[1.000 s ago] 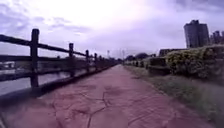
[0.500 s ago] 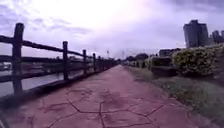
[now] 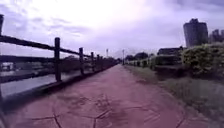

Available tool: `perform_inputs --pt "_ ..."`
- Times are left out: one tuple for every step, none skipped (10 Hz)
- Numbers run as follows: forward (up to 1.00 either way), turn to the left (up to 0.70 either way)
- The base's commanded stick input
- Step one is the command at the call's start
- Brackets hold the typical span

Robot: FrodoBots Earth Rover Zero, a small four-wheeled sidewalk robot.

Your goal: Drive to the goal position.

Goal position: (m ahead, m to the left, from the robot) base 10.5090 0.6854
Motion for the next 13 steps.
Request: perform_inputs --pt "1.0 0.0" --pt "1.0 0.0" --pt "1.0 0.0" --pt "1.0 0.0" --pt "1.0 0.0" --pt "1.0 0.0" --pt "1.0 0.0" --pt "1.0 0.0" --pt "1.0 0.0" --pt "1.0 0.0" --pt "1.0 0.0" --pt "1.0 0.0" --pt "1.0 0.0"
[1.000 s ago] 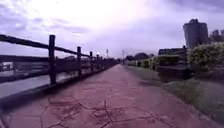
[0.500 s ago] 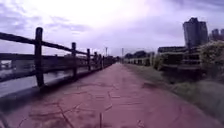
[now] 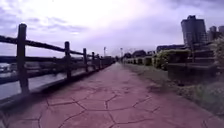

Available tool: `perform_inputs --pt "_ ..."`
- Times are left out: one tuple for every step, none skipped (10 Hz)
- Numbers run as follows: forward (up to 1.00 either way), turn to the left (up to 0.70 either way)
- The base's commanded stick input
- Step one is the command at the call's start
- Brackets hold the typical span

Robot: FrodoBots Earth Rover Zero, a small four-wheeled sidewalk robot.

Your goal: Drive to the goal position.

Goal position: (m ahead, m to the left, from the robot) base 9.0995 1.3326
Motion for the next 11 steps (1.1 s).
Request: perform_inputs --pt "1.0 0.0" --pt "1.0 0.0" --pt "1.0 0.0" --pt "1.0 0.0" --pt "1.0 0.0" --pt "1.0 0.0" --pt "1.0 0.0" --pt "1.0 0.0" --pt "1.0 0.0" --pt "1.0 0.0" --pt "1.0 0.0"
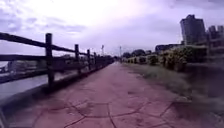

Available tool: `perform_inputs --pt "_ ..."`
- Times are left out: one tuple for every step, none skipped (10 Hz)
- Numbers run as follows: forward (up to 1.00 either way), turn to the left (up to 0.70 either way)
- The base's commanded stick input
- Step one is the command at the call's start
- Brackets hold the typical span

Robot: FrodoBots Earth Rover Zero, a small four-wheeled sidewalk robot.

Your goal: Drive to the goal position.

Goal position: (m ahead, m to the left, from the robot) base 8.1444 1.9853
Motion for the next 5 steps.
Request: perform_inputs --pt "1.0 0.0" --pt "1.0 0.0" --pt "1.0 0.0" --pt "1.0 0.0" --pt "1.0 0.0"
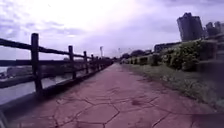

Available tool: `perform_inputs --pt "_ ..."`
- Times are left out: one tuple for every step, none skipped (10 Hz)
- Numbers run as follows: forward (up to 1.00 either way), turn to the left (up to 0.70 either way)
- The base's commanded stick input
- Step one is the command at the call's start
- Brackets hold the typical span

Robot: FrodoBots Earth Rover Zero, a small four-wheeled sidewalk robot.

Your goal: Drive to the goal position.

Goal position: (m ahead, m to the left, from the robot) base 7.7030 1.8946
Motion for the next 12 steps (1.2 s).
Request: perform_inputs --pt "1.0 0.0" --pt "1.0 0.0" --pt "1.0 0.0" --pt "1.0 -0.05" --pt "1.0 -0.2" --pt "1.0 -0.25" --pt "1.0 -0.1" --pt "1.0 0.0" --pt "1.0 0.0" --pt "1.0 0.0" --pt "1.0 0.0" --pt "1.0 0.0"
